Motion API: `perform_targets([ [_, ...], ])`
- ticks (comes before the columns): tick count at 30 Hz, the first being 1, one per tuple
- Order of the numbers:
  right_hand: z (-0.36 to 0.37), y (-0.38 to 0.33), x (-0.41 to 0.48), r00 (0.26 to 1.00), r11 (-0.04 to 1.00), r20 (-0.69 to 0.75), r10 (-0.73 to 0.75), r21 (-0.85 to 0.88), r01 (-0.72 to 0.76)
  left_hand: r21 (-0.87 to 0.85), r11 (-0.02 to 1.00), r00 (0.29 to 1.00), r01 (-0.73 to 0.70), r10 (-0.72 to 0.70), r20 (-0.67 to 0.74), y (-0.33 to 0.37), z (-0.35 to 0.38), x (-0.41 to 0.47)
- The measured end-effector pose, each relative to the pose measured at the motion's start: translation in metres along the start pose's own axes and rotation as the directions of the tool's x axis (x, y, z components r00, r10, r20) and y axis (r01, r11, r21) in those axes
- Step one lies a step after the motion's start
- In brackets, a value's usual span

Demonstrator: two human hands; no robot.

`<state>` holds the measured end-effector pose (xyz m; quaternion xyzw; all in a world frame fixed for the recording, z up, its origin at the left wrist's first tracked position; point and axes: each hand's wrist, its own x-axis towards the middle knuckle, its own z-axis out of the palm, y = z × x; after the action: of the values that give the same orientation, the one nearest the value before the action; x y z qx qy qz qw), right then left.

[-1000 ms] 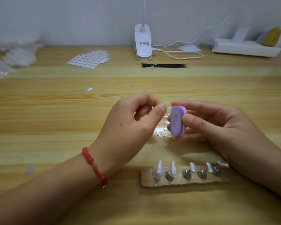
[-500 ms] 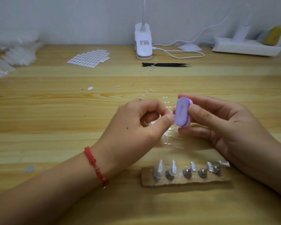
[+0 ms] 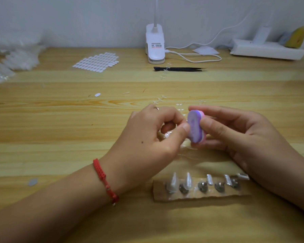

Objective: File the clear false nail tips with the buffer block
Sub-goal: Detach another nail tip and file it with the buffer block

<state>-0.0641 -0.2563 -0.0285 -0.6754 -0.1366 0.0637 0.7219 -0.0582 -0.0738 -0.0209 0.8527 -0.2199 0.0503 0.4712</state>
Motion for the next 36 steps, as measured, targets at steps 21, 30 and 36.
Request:
perform_targets([
  [21, 0.0026, -0.0005, 0.0005, 1.000, 0.999, -0.001, 0.020, -0.031, -0.020, -0.187, 0.981, 0.996, 0.058, -0.069, -0.056, -0.0026, -0.0003, 0.0010],
  [30, 0.0019, -0.0001, 0.0034, 0.996, 0.998, -0.091, -0.001, 0.062, 0.007, -0.062, 0.997, 0.997, -0.047, 0.043, -0.062, 0.0022, 0.0014, -0.0018],
  [36, 0.0054, -0.0032, 0.0004, 1.000, 0.998, -0.009, 0.014, 0.054, -0.013, -0.375, 0.924, 0.978, 0.077, -0.144, -0.154, -0.0031, -0.0036, 0.0027],
])
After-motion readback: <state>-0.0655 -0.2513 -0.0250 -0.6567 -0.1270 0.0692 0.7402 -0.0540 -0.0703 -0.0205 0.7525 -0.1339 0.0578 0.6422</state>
